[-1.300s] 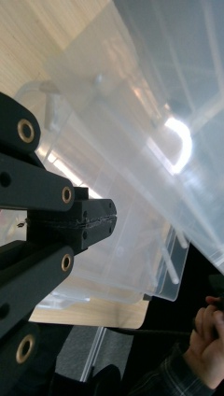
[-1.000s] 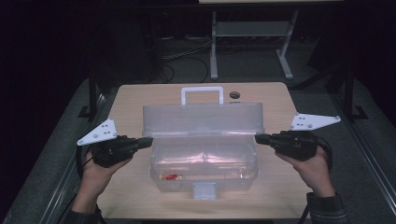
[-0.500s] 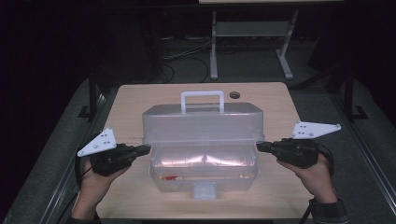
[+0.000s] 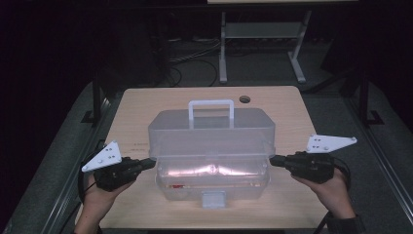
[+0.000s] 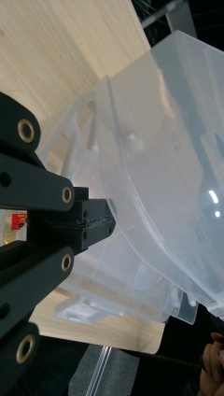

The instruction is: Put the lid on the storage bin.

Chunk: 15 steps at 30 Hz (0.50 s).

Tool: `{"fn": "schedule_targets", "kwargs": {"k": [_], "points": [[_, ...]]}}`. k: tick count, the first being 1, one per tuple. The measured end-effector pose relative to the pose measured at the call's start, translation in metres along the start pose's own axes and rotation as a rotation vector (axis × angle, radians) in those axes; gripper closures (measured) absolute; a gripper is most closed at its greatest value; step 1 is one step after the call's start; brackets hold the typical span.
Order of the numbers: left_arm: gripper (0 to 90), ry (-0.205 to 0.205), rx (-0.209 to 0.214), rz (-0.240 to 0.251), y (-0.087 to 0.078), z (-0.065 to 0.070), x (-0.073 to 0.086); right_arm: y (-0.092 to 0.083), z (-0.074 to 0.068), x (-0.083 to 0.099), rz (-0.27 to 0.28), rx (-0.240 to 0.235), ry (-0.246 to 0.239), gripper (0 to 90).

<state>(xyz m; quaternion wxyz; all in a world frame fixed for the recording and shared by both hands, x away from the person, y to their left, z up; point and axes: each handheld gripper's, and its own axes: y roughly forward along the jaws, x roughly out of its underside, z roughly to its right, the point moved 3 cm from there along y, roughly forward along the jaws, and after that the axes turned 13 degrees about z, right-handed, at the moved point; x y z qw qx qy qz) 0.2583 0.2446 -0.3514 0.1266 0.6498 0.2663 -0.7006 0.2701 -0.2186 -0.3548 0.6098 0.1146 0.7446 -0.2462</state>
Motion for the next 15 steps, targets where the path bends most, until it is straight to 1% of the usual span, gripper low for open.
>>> {"fn": "schedule_targets", "kwargs": {"k": [1,6,11,15], "points": [[89.9,-0.002,-0.002,0.001,-0.001,0.0,0.001,0.0,0.0,0.001,0.0,-0.002,-0.001,88.8],[89.8,0.019,-0.015,-0.012,-0.004,0.002,0.006,-0.001,-0.002,0.006,-0.006,-0.007,0.002,88.9],[89.8,0.021,-0.017,-0.028,-0.005,0.004,0.013,-0.002,-0.004,0.013,-0.017,-0.007,0.006,89.0],[89.9,0.016,-0.016,-0.041,-0.004,0.005,0.018,-0.002,-0.005,0.018,-0.026,-0.01,0.01,89.5]]}}
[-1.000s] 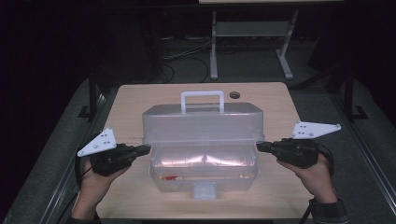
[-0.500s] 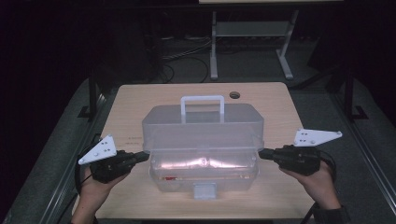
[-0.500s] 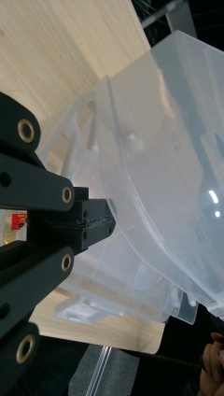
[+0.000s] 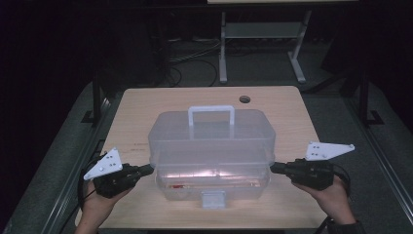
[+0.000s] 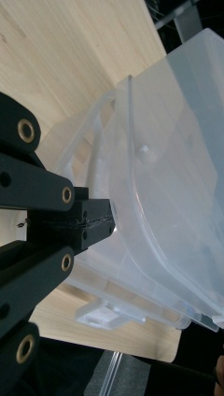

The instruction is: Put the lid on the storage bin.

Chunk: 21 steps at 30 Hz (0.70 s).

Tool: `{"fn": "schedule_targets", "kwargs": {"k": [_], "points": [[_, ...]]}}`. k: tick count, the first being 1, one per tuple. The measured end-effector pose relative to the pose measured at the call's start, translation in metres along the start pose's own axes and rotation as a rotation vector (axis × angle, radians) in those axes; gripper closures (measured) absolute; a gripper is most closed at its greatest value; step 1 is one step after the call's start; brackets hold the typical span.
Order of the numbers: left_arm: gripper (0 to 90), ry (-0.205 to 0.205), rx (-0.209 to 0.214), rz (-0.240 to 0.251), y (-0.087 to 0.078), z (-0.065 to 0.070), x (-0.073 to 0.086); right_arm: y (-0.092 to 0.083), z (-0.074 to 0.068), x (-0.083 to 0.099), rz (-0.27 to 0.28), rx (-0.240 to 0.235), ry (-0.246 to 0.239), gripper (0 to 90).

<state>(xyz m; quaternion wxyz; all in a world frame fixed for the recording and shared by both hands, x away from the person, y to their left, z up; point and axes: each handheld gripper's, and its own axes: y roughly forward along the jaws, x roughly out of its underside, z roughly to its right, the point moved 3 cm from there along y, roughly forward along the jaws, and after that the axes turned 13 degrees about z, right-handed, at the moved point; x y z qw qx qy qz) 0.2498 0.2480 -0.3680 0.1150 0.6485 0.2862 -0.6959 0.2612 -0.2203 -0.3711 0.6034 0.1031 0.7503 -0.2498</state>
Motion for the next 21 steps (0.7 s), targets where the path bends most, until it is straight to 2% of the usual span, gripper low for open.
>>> {"fn": "schedule_targets", "kwargs": {"k": [9,17,21], "points": [[89.9,-0.008,-0.016,-0.021,-0.002,0.002,0.01,-0.001,0.0,0.01,-0.026,0.005,0.009,89.6],[89.9,-0.028,-0.008,-0.049,-0.004,0.002,0.02,0.0,-0.002,0.021,-0.059,0.009,0.016,89.7],[89.9,-0.029,-0.012,-0.064,-0.004,0.002,0.023,0.0,-0.002,0.025,-0.077,0.018,0.005,89.6]]}}
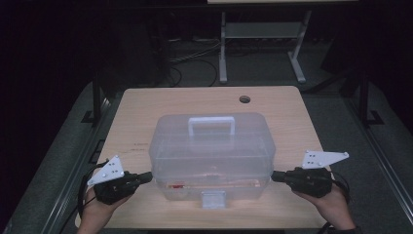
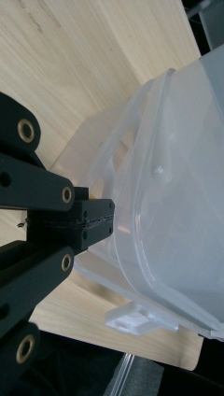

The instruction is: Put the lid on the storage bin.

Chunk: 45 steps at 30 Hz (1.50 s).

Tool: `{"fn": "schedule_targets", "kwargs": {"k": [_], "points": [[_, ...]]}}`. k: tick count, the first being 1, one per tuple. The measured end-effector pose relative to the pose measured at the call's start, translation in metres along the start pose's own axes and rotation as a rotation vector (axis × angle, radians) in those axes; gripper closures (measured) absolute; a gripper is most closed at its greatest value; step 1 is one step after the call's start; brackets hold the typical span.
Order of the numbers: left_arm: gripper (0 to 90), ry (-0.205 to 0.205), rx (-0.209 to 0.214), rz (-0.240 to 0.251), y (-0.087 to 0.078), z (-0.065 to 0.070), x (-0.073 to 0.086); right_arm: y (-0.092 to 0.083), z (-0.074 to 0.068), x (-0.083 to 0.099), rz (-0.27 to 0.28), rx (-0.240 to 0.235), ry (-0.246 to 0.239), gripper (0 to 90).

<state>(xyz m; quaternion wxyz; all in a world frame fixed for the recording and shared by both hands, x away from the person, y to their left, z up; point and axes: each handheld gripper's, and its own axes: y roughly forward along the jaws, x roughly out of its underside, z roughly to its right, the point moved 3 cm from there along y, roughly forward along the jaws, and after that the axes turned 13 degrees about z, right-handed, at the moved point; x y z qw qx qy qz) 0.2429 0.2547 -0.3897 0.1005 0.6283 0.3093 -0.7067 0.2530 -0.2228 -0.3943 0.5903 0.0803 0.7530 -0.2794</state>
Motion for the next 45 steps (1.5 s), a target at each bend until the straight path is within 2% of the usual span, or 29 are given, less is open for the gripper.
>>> {"fn": "schedule_targets", "kwargs": {"k": [8,12,14,18,22,24,29,33,39,42,45], "points": [[89.9,-0.015,-0.006,-0.014,-0.002,-0.002,0.007,-0.001,0.001,0.007,-0.024,0.007,-0.003,89.5],[89.9,-0.012,-0.017,-0.021,-0.003,-0.004,0.008,0.001,0.004,0.015,-0.074,0.035,-0.009,89.9],[89.9,-0.01,-0.02,-0.023,-0.004,-0.005,0.008,-0.002,0.007,0.017,-0.04,0.028,0.012,89.9],[89.9,-0.01,-0.034,-0.03,-0.004,-0.008,0.009,-0.007,0.012,0.018,-0.032,0.058,0.014,89.9],[89.6,-0.018,-0.074,-0.054,-0.002,-0.017,0.013,-0.012,0.018,0.023,-0.015,0.098,0.026,87.3],[86.0,-0.018,-0.103,-0.08,-0.001,-0.023,0.017,-0.016,0.022,0.027,-0.004,0.134,0.033,83.6],[73.0,-0.043,-0.165,-0.132,-0.001,-0.033,0.028,-0.021,0.034,0.035,-0.005,0.211,0.042,67.5],[60.7,-0.035,-0.218,-0.149,-0.002,-0.04,0.032,-0.021,0.04,0.041,-0.016,0.258,0.035,56.8],[44.2,-0.013,-0.299,-0.162,-0.006,-0.05,0.042,-0.018,0.045,0.048,-0.038,0.3,0.044,42.5],[36.3,-0.019,-0.344,-0.164,-0.008,-0.054,0.046,-0.015,0.048,0.053,-0.057,0.306,0.052,37.9],[28.7,-0.035,-0.368,-0.173,-0.009,-0.058,0.051,-0.012,0.051,0.057,-0.068,0.325,0.063,33.7]]}}
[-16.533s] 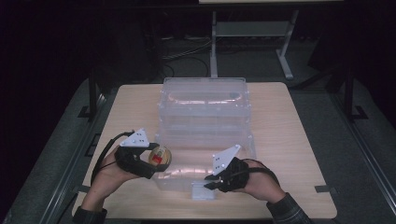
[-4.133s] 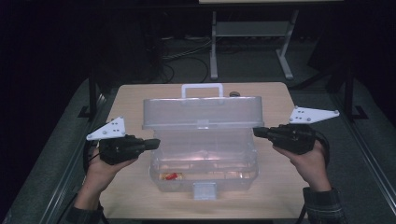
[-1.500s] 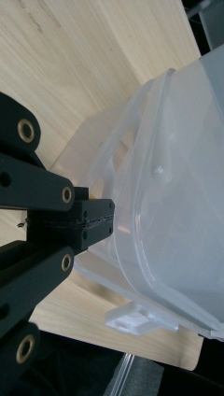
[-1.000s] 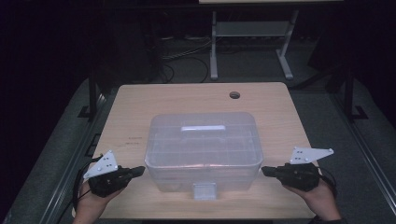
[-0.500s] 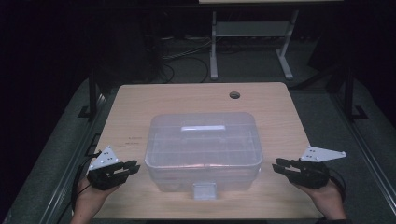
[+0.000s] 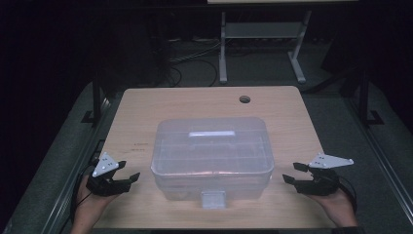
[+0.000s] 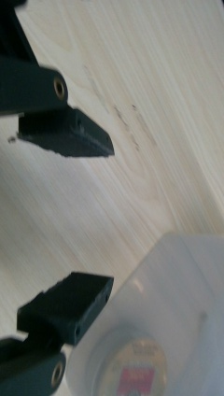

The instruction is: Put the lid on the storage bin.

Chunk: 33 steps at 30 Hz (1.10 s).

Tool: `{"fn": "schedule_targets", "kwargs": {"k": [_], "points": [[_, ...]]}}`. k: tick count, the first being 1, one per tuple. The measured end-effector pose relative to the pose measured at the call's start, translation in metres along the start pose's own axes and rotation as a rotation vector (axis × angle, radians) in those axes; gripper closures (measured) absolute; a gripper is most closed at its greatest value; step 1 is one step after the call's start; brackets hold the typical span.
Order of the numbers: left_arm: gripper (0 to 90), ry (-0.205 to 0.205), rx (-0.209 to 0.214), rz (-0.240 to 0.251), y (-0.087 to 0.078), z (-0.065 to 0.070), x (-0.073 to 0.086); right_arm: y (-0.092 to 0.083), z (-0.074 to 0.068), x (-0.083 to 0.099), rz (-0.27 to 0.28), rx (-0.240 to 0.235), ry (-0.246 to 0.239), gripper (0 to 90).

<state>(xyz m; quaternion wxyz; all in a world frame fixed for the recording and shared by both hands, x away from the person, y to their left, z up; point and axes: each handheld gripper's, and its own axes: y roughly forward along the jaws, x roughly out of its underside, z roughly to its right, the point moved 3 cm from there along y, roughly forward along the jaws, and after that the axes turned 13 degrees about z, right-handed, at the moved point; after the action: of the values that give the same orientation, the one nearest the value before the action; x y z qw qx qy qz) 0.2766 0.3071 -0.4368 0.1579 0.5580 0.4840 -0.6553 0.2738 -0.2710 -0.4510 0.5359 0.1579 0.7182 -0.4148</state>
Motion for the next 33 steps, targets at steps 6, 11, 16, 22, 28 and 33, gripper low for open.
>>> {"fn": "schedule_targets", "kwargs": {"k": [6,11,16,22,28,33], "points": [[18.0,-0.023,-0.019,-0.038,0.005,-0.007,0.013,0.004,0.005,0.007,-0.017,0.038,0.011,26.0],[14.4,-0.035,-0.011,-0.064,0.01,-0.011,0.022,0.007,0.01,0.014,-0.031,0.081,0.019,18.4],[13.1,-0.038,-0.017,-0.068,0.012,-0.013,0.029,0.011,0.014,0.02,-0.051,0.125,0.028,14.2],[12.8,-0.038,-0.028,-0.09,0.016,-0.015,0.037,0.014,0.016,0.027,-0.066,0.154,0.031,13.4],[12.8,-0.047,-0.021,-0.105,0.02,-0.014,0.045,0.017,0.02,0.035,-0.087,0.174,0.021,11.8],[12.8,-0.064,-0.004,-0.112,0.023,-0.014,0.05,0.019,0.02,0.038,-0.098,0.173,0.014,10.3]]}}
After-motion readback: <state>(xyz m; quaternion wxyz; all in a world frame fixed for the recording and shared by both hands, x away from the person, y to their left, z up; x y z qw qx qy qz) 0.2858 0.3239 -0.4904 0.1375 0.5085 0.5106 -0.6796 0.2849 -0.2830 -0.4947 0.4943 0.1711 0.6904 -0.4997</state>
